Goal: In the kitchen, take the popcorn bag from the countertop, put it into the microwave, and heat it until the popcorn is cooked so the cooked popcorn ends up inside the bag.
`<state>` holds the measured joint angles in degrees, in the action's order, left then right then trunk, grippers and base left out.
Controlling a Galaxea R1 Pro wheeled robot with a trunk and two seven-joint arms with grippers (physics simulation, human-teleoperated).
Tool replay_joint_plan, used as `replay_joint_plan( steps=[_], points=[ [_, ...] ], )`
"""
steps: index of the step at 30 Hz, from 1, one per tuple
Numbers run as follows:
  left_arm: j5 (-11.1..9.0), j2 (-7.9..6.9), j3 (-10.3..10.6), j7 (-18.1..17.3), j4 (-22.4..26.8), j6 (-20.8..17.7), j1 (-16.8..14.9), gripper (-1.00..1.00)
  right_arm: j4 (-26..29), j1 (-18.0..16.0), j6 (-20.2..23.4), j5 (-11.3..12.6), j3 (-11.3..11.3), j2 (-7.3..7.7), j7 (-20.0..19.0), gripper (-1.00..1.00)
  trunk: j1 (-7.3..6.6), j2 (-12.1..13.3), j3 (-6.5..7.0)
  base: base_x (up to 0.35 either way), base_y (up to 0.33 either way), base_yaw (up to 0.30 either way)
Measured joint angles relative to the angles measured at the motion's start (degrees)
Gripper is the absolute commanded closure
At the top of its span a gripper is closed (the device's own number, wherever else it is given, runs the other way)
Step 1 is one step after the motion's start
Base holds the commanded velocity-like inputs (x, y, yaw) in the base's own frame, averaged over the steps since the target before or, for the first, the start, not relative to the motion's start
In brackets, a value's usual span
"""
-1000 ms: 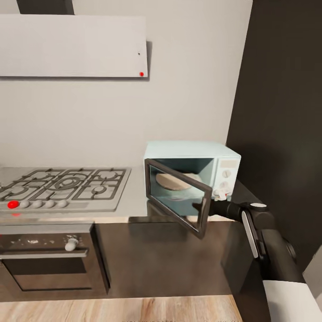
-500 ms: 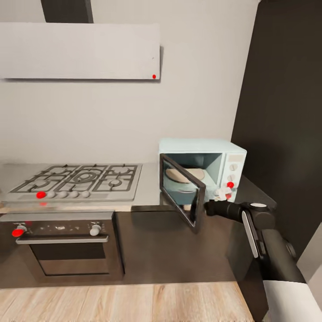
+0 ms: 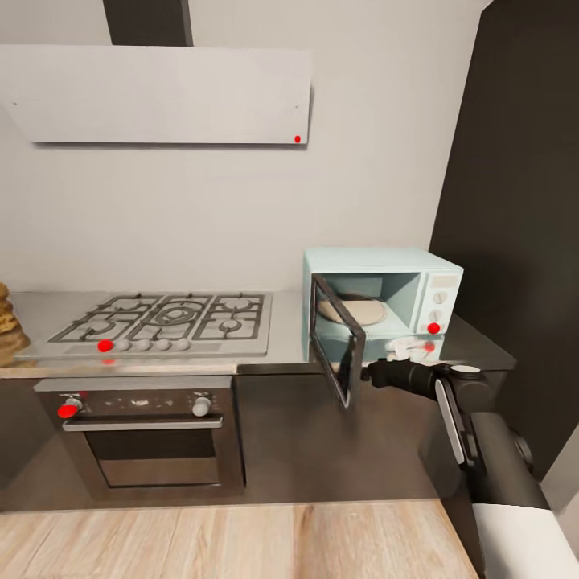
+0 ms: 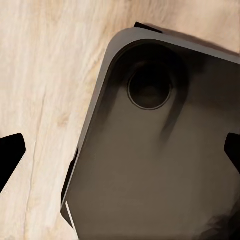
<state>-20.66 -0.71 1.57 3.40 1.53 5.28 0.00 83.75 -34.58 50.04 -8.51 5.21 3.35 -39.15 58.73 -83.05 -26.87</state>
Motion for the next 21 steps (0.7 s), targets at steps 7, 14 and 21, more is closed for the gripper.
replay_joint_plan(
  steps=[7,14,21],
  points=[
    [0.0,0.00,0.0,0.0,0.0,0.0,0.0,-1.00,0.0,0.0,0.1,0.1,0.5,0.25,-0.2,-1.00,0.00,0.0,0.00,0.000,0.217,0.000],
    [0.0,0.00,0.0,0.0,0.0,0.0,0.0,-1.00,-0.3,0.0,-0.1,0.4,5.1,3.57,0.3,-1.00,0.00,0.0,0.00,0.000,0.030,0.000],
    [0.0,0.00,0.1,0.0,0.0,0.0,0.0,-1.00,-1.0,0.0,-0.3,-0.1,9.3,8.05,1.7,-1.00,0.00,0.0,0.00,0.000,0.000,0.000]
  ],
)
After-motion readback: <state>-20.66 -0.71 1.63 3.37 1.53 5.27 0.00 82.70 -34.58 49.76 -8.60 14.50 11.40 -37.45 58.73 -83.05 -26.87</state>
